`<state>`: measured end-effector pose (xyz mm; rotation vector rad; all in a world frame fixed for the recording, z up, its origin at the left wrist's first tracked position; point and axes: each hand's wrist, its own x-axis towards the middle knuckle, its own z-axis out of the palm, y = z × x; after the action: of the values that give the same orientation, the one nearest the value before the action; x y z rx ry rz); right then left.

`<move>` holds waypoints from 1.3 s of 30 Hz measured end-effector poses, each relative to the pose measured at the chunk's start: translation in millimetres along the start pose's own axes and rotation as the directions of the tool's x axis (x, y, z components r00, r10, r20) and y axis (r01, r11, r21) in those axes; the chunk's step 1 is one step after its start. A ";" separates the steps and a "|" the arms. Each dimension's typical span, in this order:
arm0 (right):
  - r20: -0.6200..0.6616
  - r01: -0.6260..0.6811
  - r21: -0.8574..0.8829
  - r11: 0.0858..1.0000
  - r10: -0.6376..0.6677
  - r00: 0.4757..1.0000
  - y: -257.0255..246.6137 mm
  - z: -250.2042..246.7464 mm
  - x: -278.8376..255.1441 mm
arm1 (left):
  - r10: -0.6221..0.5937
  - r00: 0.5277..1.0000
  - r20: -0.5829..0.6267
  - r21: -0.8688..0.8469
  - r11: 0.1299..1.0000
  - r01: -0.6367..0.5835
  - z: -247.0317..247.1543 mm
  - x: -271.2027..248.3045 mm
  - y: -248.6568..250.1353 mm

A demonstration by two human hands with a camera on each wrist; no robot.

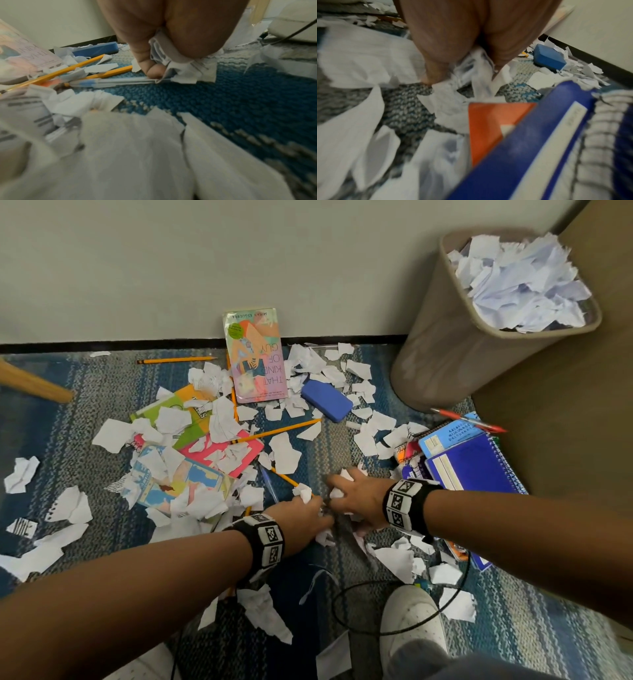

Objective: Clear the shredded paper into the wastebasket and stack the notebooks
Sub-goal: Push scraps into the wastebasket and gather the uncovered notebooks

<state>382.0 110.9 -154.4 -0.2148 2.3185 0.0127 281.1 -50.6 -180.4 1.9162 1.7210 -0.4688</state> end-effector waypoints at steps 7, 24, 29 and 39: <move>-0.004 -0.110 0.279 0.954 0.116 0.993 6.4 4.3 -15.0 | 0.007 1.000 0.027 -0.029 1.000 -0.006 -16.1 6.3 -23.4; 0.126 0.005 -0.060 0.998 0.003 0.992 -11.2 38.5 -58.2 | -0.146 0.989 -0.034 -0.050 0.988 0.144 -29.1 14.0 -45.1; 0.134 0.053 -0.112 0.992 -0.038 0.990 -11.4 41.1 -57.7 | -0.131 0.991 -0.037 -0.047 0.990 0.130 -27.7 13.4 -41.8; 0.089 -0.042 0.164 0.986 0.028 0.996 -5.5 24.8 -42.6 | -0.168 0.984 -0.058 -0.091 0.983 0.162 -29.6 4.8 -47.6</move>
<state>429.4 113.8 -140.3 -0.0871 2.2235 -0.1503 232.3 -26.6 -166.3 1.7546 1.9202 -0.3889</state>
